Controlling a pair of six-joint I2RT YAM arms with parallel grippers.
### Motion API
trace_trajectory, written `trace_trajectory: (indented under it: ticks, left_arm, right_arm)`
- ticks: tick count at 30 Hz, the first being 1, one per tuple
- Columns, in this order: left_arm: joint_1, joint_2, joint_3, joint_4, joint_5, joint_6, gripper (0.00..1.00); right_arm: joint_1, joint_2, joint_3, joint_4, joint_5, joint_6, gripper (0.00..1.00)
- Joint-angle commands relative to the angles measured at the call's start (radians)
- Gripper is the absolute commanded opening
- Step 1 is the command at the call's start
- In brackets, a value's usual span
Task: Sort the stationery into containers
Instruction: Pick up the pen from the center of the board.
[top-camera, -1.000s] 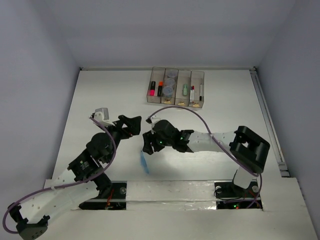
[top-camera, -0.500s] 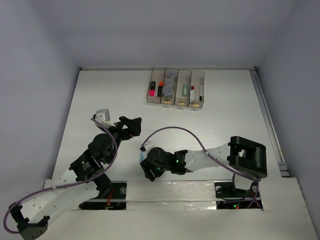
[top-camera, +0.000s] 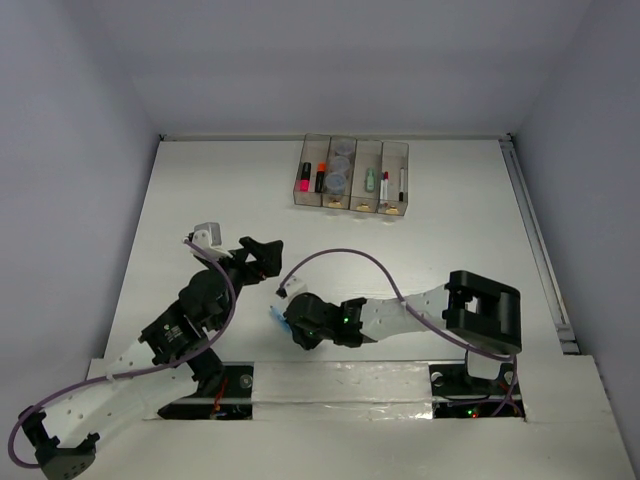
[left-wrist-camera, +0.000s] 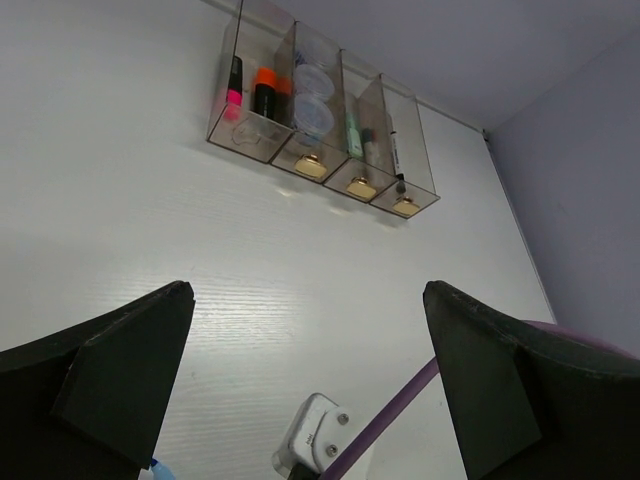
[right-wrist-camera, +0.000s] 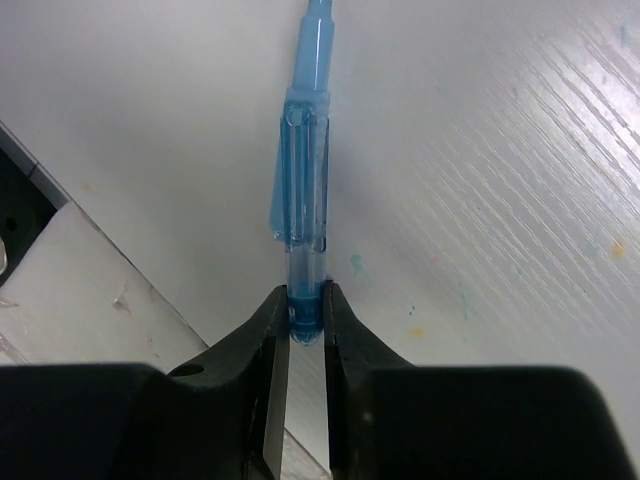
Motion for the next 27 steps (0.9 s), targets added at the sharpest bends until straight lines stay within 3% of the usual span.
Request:
trace_trajectory:
  ticks: [1,5,7,10,14,16,18,20,27]
  left_arm:
    - [-0.006,-0.002,-0.017,0.015,0.007,-0.013,0.99]
    - [-0.006,0.005,-0.023,0.024,0.031,-0.008,0.98]
    - [-0.006,0.027,-0.019,0.027,0.068,0.01,0.98]
    - [-0.006,0.061,-0.011,0.05,0.157,0.036,0.97]
    - [-0.006,0.067,-0.026,0.1,0.237,0.047,0.94]
    - [-0.006,0.064,-0.042,0.109,0.257,0.042,0.93]
    - [-0.006,0.073,-0.064,0.132,0.306,0.047,0.93]
    - [-0.006,0.088,-0.075,0.179,0.347,0.051,0.92]
    - [-0.109,0.185,-0.068,0.267,0.413,0.113,0.95]
  right_arm:
    - [0.0,-0.027,0.0,-0.108,0.027,-0.006,0.1]
    - [0.0,-0.075,0.018,-0.184,0.008,-0.017,0.0]
    - [0.0,-0.127,0.05,-0.23,0.004,-0.02,0.0]
    - [-0.109,-0.224,0.061,-0.297,-0.06,-0.035,0.0]
    - [-0.369,-0.346,-0.046,-0.186,-0.486,-0.046,0.0]
    - [-0.393,-0.373,-0.011,-0.281,-0.458,-0.066,0.0]
    - [-0.423,-0.377,0.007,-0.277,-0.563,-0.084,0.0]
    - [-0.434,-0.364,0.032,-0.324,-0.529,-0.104,0.0]
    - [-0.48,-0.371,0.041,-0.31,-0.608,-0.114,0.0]
